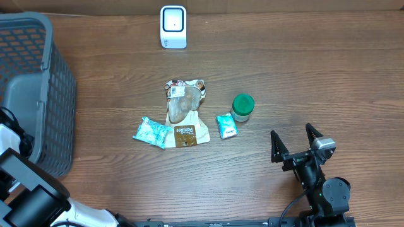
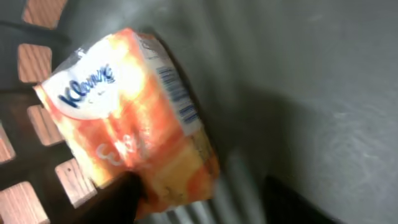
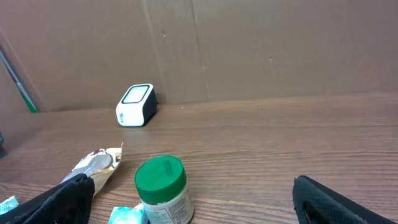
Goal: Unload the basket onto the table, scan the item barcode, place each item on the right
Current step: 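Move the left gripper into the basket and grasp the orange Kleenex pack, then carry the orange pack with the left gripper and place it left of the bag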
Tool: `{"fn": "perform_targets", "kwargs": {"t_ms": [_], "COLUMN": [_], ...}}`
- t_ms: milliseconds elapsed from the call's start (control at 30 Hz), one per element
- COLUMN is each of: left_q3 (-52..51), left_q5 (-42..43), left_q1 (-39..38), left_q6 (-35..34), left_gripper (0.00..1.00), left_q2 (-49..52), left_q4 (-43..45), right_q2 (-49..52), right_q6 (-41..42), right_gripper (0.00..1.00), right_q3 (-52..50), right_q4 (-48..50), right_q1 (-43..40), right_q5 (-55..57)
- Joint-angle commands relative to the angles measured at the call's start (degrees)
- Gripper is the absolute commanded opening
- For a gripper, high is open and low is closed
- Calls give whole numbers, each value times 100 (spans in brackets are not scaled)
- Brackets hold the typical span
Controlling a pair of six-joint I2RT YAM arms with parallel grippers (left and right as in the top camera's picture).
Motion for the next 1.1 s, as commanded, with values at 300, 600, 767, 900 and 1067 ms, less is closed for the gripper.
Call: {"fn": "perform_targets", "kwargs": {"t_ms": [300,600,767,900,1067], "left_q3": [184,2085,3178,3729,3934], "left_q5": [2,138,645,640,638], "left_q1": [4,-533,-1143,-1899,-3082], "left_q6": [-7,-7,-2,9,168], "left_gripper": [4,4,4,4,4], "left_q2": [315,146,-280,-831,-1714], "left_q4": [-369,-1932,-2422,-2623,-2691], "right_q2": [-66,-66,-66,-66,-66], "right_q6": [2,2,2,2,2], "right_gripper": [100,100,100,100,100], "right_q3": [-61,-61,-61,-61,-61], "right_q4": [22,22,22,22,22], "right_q1": [22,22,22,22,22], "right_q5": [55,55,55,55,55]}}
